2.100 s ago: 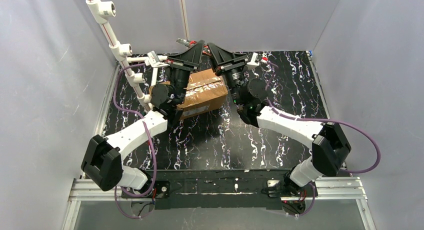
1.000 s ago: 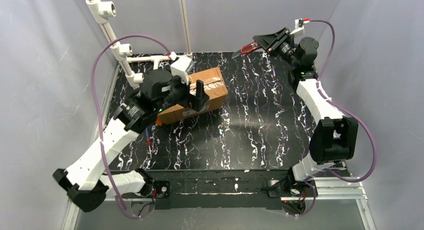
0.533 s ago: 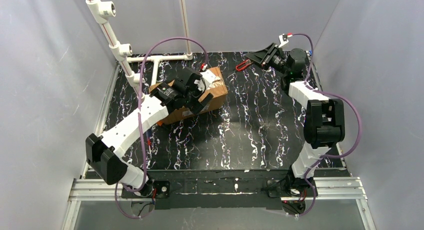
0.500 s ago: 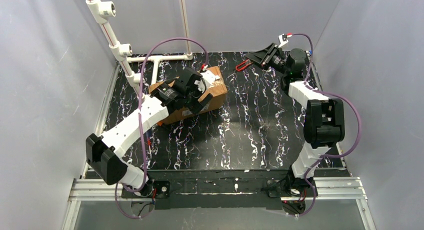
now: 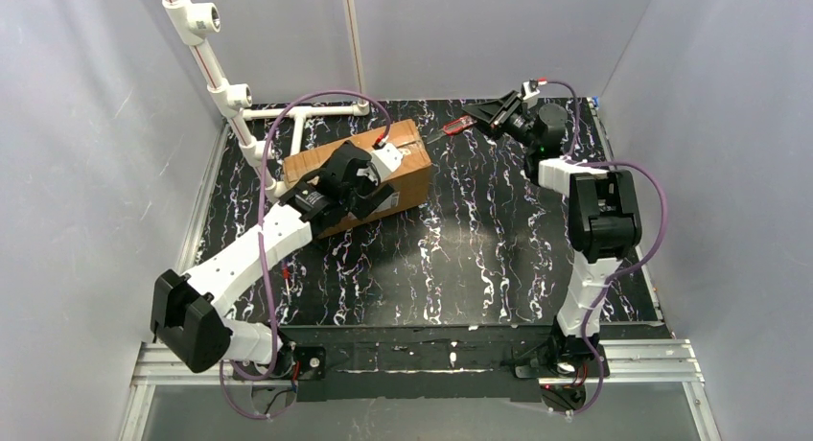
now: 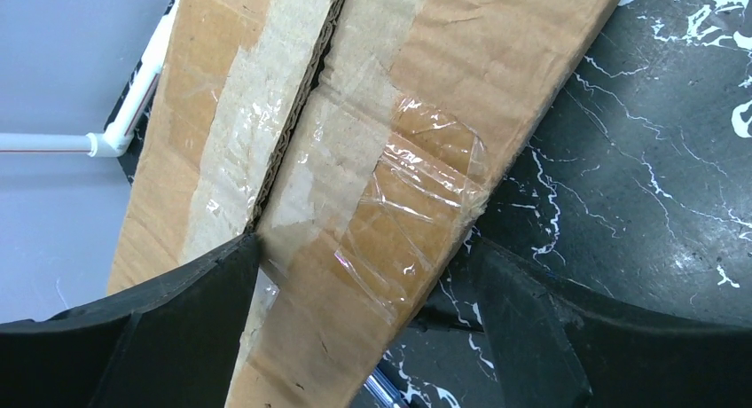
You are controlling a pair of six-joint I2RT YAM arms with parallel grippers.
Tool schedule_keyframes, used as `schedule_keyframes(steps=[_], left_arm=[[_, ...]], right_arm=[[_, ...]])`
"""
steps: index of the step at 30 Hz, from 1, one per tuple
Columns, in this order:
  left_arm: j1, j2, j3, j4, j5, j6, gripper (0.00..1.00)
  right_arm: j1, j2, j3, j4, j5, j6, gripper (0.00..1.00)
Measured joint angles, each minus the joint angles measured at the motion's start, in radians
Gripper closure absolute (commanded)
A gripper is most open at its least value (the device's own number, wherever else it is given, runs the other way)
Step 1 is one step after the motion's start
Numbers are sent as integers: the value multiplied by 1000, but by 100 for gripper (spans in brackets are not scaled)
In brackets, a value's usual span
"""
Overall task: Unpack the express box
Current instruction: Cut the express box at the center of the board.
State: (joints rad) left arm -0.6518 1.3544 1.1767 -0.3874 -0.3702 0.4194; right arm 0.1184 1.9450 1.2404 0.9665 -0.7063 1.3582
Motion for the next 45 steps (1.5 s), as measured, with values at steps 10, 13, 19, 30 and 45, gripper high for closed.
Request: schedule_keyframes(steps=[10,13,19,30,45], left_arm=[[9,-19,-17,-5,51,-29,13],[10,23,84,-95,85,-94,14],[14,67,159,-195,151,-189,11],[16,65,169,-232,160,-232,12],[67,112,171,-145,167,-229,16]], right_arm=[[39,18,-9,-58,124,26,99],[47,-60,-120,-131,175,-9,99],[89,-267,-250,-281,227,-103,99],[107,-415,-214,-560,253,-305,99],[18,-236,-82,-350,85,-193,99]])
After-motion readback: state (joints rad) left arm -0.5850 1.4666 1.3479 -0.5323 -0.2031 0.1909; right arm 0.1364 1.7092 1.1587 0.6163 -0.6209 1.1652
